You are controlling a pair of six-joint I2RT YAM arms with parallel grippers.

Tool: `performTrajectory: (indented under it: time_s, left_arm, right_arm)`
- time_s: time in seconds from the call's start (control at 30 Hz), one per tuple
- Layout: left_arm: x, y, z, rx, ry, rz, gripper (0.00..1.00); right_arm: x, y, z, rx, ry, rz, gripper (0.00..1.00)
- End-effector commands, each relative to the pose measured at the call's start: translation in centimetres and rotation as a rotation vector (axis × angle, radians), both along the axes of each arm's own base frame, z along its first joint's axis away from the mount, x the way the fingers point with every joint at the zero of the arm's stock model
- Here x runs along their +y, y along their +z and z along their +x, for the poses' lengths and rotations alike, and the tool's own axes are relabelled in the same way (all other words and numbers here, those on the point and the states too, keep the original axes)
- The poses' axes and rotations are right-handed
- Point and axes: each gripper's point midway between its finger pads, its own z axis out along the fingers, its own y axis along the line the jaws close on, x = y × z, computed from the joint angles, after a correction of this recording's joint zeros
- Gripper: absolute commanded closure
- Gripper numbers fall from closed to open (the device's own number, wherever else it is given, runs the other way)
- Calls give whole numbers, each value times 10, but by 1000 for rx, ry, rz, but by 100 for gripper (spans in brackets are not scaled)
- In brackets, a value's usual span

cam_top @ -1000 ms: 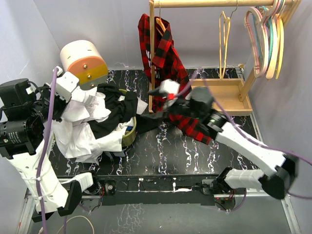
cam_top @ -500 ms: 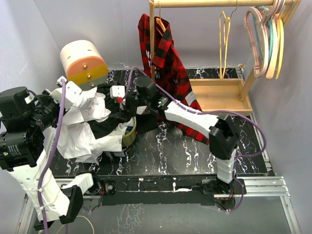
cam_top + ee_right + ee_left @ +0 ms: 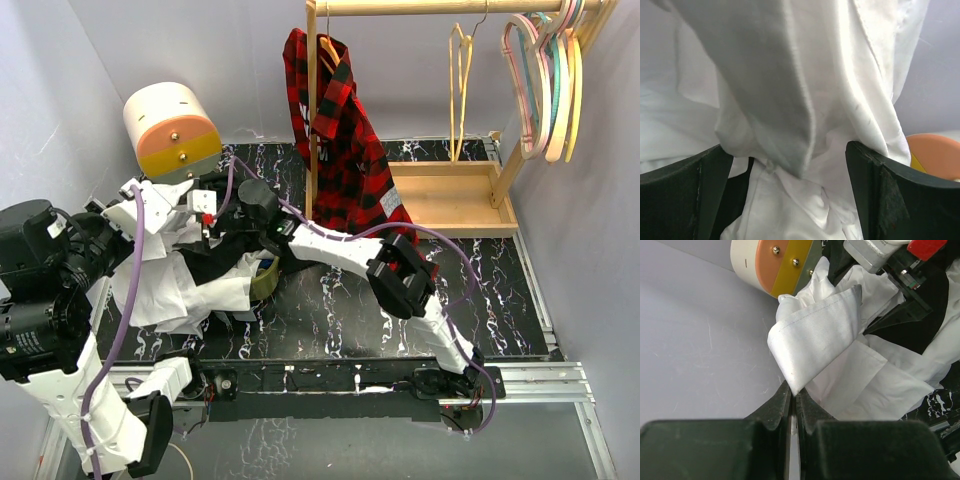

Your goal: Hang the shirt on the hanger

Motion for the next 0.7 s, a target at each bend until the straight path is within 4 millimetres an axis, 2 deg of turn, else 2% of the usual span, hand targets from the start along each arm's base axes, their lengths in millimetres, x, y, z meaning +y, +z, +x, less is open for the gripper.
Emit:
performTrajectory:
  time_s: [0.0, 0.07, 0.1, 0.17, 0.23, 0.27, 0.43, 0.47, 0.53, 0.67]
  left_arm:
    - [2, -3, -4, -3, 3, 30, 100]
    - [3, -2, -6, -12, 5, 35, 100]
    - [3, 0, -6, -20, 9, 37, 100]
    - [4, 5, -6, -45, 16, 40, 100]
    - [7, 18, -5, -112, 45, 32, 100]
    - [9, 28, -3, -162, 66, 31, 100]
    - [19, 74, -1, -378, 147, 13, 100]
    - [19, 84, -1, -411, 154, 2, 100]
    - [21, 103, -2, -481, 169, -9, 100]
    - [24, 136, -4, -612, 190, -17, 100]
  right_arm:
    - [4, 71, 14, -44, -76, 258, 1]
    - [8, 71, 17, -38, -94, 282, 4]
    - [9, 72, 19, -34, -103, 294, 14]
    - [9, 75, 20, -20, -113, 322, 40]
    - [5, 84, 16, -23, -109, 342, 75]
    - [1, 89, 15, -22, -117, 351, 89]
    - [-37, 143, 2, -76, -171, 443, 92]
    - [-49, 161, -3, -98, -184, 463, 92]
    - [-65, 184, -10, -138, -216, 478, 92]
    - [-94, 227, -36, -225, -257, 481, 92]
